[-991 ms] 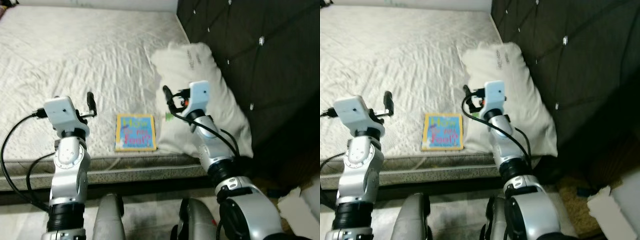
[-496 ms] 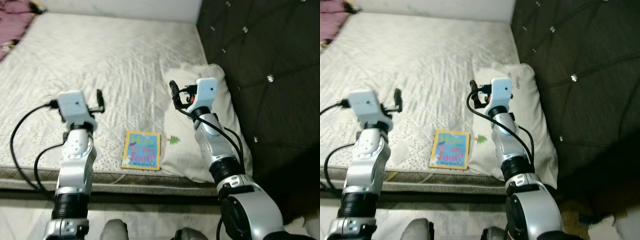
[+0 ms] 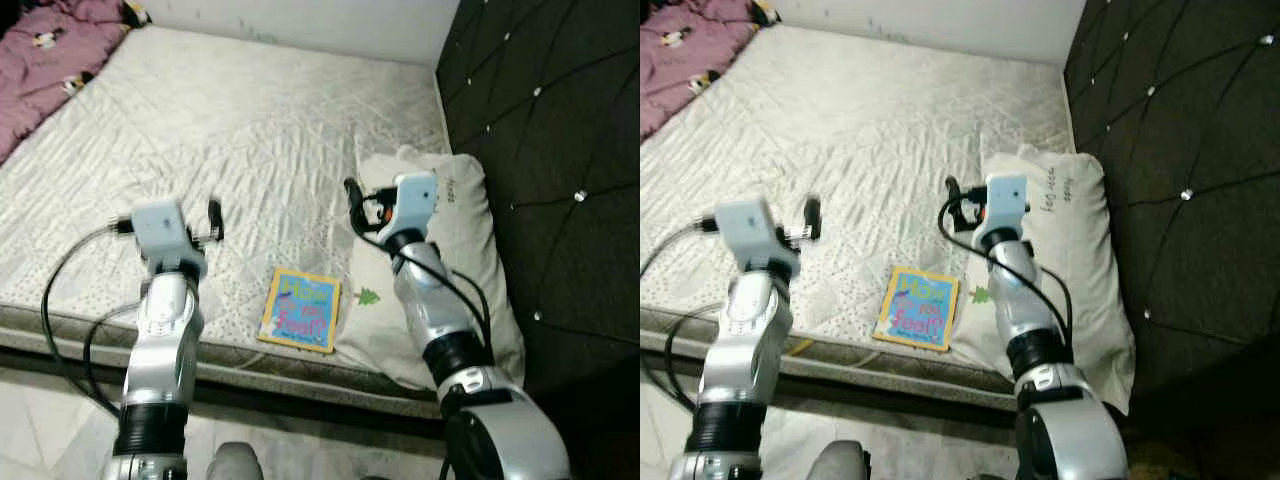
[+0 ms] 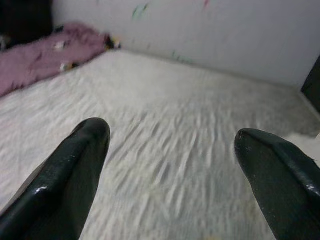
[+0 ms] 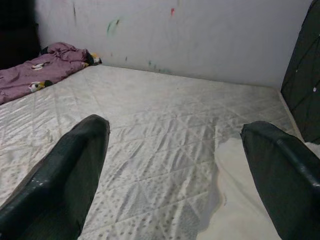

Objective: Clean up the room

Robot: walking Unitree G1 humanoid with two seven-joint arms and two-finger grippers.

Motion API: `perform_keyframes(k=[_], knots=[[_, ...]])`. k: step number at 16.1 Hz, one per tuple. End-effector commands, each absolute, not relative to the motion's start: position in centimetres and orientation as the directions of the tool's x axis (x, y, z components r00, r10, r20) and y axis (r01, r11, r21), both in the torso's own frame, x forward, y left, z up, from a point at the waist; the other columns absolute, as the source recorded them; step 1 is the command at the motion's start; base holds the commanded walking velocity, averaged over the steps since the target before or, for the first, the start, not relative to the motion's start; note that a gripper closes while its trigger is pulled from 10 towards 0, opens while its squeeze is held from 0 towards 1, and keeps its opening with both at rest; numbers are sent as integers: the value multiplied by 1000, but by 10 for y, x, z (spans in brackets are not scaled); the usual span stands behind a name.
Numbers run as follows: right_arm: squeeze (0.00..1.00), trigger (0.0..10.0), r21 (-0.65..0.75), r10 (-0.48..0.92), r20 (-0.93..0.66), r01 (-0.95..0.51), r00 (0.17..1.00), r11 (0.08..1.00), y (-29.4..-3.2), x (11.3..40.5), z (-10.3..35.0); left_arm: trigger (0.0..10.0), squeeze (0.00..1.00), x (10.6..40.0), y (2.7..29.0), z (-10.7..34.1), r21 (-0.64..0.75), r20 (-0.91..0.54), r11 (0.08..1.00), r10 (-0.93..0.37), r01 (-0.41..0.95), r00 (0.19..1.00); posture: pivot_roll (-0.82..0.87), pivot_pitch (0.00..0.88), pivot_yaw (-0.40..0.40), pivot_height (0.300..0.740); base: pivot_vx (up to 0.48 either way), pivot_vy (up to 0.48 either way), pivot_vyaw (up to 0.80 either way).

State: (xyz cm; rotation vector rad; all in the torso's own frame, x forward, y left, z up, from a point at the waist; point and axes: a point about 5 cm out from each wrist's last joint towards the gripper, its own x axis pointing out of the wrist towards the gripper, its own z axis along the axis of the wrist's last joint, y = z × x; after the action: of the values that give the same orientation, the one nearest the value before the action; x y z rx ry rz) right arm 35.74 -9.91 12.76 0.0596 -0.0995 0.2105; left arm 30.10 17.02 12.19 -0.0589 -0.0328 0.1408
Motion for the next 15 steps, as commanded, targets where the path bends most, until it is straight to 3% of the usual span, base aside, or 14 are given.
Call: perform_keyframes(k=[1, 3, 5, 8, 15], knots=[[0, 10000, 50, 205, 76, -209, 976, 977, -101, 356, 122, 10000, 0, 299, 168, 113, -75, -11, 988, 131, -132, 991, 105, 0, -43, 740, 0, 0, 0], [0, 10000, 65, 201, 9, -202, 979, 977, -103, 349, 106, 10000, 0, 295, 165, 105, -85, -41, 989, 116, -119, 992, 104, 0, -47, 740, 0, 0, 0], [0, 10000, 56, 198, -26, -196, 980, 979, -106, 345, 98, 10000, 0, 294, 162, 104, -113, -53, 986, 113, -119, 992, 97, 0, -49, 740, 0, 0, -800], [0, 10000, 70, 221, -42, -217, 974, 974, -110, 329, 89, 10000, 0, 287, 150, 96, -147, -75, 985, 80, -90, 994, 77, 0, -52, 740, 0, 480, -800], [0, 10000, 71, 247, -61, -242, 967, 968, -107, 322, 88, 10000, 0, 287, 149, 100, -154, -69, 985, 67, -77, 995, 81, 19, -48, 740, 0, 480, 0]])
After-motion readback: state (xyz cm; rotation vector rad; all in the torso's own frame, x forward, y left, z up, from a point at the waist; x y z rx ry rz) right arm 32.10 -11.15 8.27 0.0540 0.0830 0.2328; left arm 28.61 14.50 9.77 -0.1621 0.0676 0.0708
